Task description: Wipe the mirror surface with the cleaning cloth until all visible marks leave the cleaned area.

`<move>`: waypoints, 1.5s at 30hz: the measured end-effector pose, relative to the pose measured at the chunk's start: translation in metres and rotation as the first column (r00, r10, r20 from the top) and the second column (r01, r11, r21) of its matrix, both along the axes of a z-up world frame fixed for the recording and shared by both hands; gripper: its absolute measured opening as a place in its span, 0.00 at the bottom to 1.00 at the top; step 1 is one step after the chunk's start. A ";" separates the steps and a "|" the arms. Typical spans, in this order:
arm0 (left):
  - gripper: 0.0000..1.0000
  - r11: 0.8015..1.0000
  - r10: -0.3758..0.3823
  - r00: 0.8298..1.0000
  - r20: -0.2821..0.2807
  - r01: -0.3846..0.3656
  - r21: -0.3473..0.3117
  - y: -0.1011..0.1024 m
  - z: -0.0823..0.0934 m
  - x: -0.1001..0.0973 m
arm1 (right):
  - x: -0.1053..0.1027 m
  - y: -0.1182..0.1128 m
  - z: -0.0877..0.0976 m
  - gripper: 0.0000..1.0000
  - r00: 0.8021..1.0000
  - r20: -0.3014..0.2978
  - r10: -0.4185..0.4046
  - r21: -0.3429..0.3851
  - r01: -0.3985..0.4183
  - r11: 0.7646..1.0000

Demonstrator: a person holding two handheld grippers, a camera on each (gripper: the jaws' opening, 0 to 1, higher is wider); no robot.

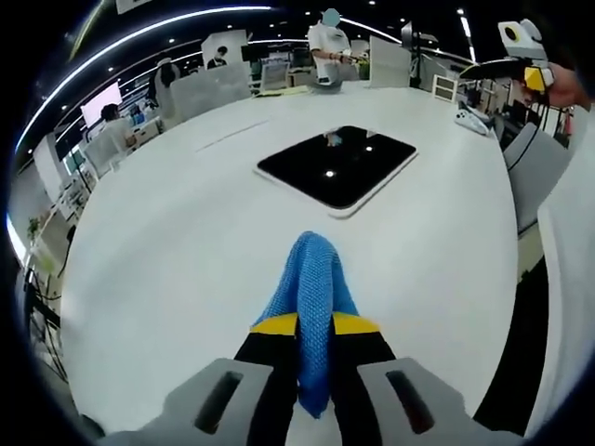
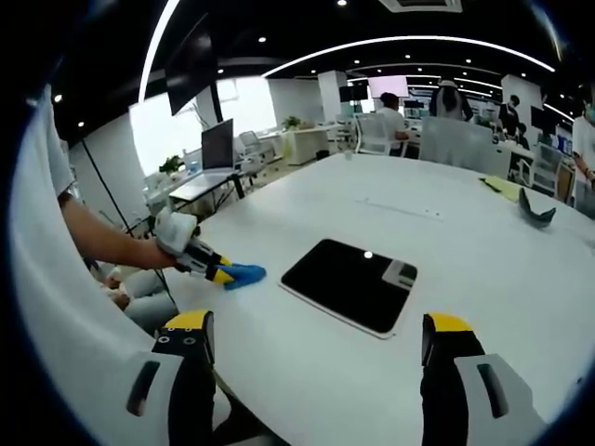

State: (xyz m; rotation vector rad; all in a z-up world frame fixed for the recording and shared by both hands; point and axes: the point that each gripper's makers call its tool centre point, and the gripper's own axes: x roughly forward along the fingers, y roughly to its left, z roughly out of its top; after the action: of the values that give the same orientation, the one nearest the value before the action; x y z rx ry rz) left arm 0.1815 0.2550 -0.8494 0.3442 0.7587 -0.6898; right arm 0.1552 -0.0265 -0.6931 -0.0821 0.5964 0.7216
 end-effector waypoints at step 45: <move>0.08 0.995 0.058 0.997 0.041 -0.054 -0.086 -0.018 0.034 0.053 | 0.000 -0.003 -0.002 0.95 1.000 -0.007 -0.019 0.028 0.019 0.999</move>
State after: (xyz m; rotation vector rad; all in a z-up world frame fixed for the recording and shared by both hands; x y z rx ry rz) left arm 0.2349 0.2366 -0.8153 0.2589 0.6931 -0.6576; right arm 0.1552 -0.0292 -0.6955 -0.0479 0.5921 0.7116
